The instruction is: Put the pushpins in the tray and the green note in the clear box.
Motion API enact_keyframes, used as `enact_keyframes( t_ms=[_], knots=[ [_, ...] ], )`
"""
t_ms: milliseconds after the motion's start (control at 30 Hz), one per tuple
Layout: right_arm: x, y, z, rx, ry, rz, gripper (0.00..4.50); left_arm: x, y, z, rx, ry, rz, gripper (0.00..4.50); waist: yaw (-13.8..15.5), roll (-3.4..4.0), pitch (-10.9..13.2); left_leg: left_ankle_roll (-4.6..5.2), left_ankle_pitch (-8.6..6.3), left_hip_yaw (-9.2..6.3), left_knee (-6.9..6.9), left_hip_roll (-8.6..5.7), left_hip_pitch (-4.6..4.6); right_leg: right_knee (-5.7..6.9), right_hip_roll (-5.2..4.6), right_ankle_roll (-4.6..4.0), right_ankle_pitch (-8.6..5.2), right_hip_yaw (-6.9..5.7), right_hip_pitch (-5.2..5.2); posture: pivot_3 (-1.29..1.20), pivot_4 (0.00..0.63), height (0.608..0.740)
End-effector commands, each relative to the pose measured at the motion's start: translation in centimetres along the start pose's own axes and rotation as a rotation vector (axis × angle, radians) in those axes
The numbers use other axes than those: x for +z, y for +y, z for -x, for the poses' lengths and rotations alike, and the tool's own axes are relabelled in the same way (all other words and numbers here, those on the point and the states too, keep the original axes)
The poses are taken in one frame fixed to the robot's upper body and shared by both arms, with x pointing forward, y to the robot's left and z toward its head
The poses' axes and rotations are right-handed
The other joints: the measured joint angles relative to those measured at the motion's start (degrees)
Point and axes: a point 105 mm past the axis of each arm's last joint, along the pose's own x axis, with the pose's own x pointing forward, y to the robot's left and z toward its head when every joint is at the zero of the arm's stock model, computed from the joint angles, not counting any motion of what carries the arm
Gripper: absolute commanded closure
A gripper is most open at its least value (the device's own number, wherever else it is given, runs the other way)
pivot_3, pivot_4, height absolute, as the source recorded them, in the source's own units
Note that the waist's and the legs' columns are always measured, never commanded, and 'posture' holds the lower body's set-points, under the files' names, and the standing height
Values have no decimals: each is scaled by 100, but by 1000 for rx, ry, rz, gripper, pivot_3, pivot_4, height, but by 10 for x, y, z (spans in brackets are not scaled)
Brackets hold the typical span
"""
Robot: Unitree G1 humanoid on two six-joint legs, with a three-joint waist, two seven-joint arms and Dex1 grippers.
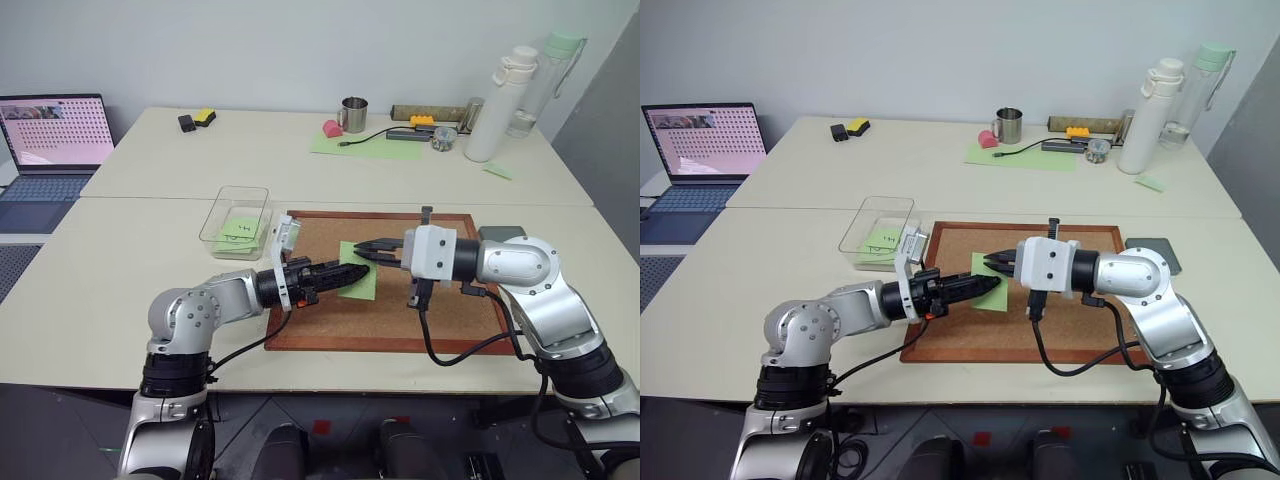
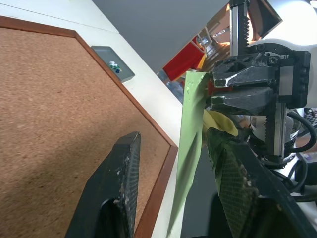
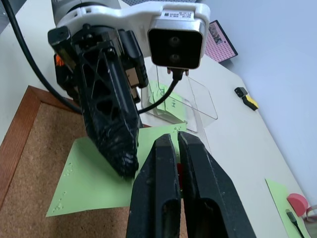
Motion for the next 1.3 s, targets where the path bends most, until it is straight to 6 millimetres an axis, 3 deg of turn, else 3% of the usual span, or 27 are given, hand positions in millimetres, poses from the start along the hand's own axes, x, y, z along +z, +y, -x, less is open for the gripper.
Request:
enact_keyframes(
  t_ms=[33, 67, 367, 533, 700, 967, 1067, 1167, 1300],
  knots=[
    [14, -5, 0, -16, -37, 41, 4500, 11, -10, -4, -37, -38, -58, 2640, 0, 0, 0, 0, 0, 0, 0, 0, 0, 0, 0, 0, 0, 0, 0, 0, 150, 740],
    [14, -5, 0, -16, -36, 40, 4500, 11, -11, -4, -41, -42, -57, 2672, 0, 0, 0, 0, 0, 0, 0, 0, 0, 0, 0, 0, 0, 0, 0, 0, 150, 740],
    [10, -5, 0, -21, -24, 38, 4500, 12, -12, -4, -45, -49, -60, 4420, -1, 0, 0, 0, 0, 0, 0, 0, 0, 0, 0, 0, 0, 0, 0, 0, 150, 740],
    [7, -5, 1, -25, -15, 40, 4500, 13, -6, -3, -14, -58, -57, 4470, -1, 0, 0, 0, 0, 0, 0, 0, 0, 0, 0, 0, 0, 0, 0, 0, 150, 740],
    [11, -6, 0, -35, -24, 46, 4500, 14, 39, 8, 214, -102, -17, 4470, 3, 0, 0, 0, 0, 0, 0, -1, 1, 0, 0, 0, 0, 0, 0, 0, 150, 740],
    [6, -8, 3, -67, -14, 11, 4500, 20, 28, 1, 172, -94, -65, 4470, 2, -1, 3, 0, 0, 0, -1, -1, -2, -1, 0, 0, 0, -1, -1, 0, 150, 740],
    [-15, -23, 20, -211, 39, -127, 4500, 21, 13, -9, 149, -48, -197, 4470, 10, -4, 4, 0, 0, -2, 0, 0, -3, -1, -1, 0, 0, -2, 0, 0, 150, 740],
    [-59, -52, 64, -523, 159, -341, 4500, 19, -10, -27, 102, 37, -445, 4470, 68, -10, 7, -1, 0, -4, 0, -1, -4, -2, -3, -1, 1, -2, 3, 0, 150, 740],
    [-123, -67, 136, -865, 356, -555, 4500, 7, -25, -54, 35, 122, -765, 4470, 131, -10, 7, -5, 3, 14, 1, -4, -2, -6, -14, -2, 1, 9, 2, 0, 150, 740]
  ],
)
